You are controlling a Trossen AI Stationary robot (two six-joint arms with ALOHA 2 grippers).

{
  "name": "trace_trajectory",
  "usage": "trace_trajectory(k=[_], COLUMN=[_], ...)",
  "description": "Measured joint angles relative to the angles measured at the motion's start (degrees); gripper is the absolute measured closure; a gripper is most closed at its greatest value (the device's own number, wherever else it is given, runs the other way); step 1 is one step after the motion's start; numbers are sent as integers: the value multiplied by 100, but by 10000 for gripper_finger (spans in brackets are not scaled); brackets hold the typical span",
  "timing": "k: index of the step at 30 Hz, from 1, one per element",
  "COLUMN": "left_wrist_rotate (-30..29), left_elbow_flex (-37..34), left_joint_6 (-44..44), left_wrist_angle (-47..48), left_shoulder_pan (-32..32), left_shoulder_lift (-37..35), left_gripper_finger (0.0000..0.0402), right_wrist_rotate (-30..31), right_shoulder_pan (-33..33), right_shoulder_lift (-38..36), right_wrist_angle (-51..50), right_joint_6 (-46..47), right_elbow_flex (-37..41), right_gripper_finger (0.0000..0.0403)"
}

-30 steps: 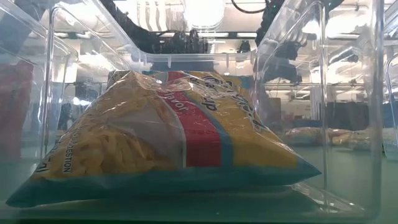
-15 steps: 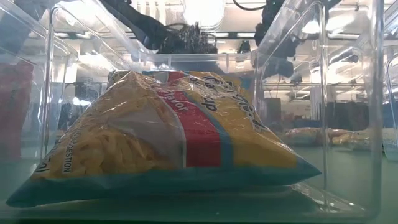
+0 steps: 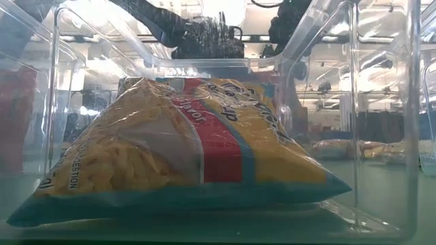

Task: Sort Maruchan noodles
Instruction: Put the orange noodle pack into the left transparent bin

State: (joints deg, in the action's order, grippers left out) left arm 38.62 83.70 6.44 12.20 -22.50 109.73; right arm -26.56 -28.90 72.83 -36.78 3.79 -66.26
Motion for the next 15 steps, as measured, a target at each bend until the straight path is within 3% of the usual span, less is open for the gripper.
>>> trace_trajectory(k=[3, 15], left_wrist_rotate=[-47, 118], left_elbow_flex=[57, 85], left_joint_6=[4, -10], left_wrist_angle=[-6, -257], left_shoulder_pan=[0, 105], left_shoulder_lift=[0, 0], left_gripper_finger=[323, 323], right_wrist_rotate=[-377, -617], right_shoulder_pan=[17, 111], right_shoulder_lift=[131, 483], right_wrist_angle=[-24, -238], right_joint_6=[5, -83], right_elbow_flex=[-19, -17], right_gripper_finger=[195, 195])
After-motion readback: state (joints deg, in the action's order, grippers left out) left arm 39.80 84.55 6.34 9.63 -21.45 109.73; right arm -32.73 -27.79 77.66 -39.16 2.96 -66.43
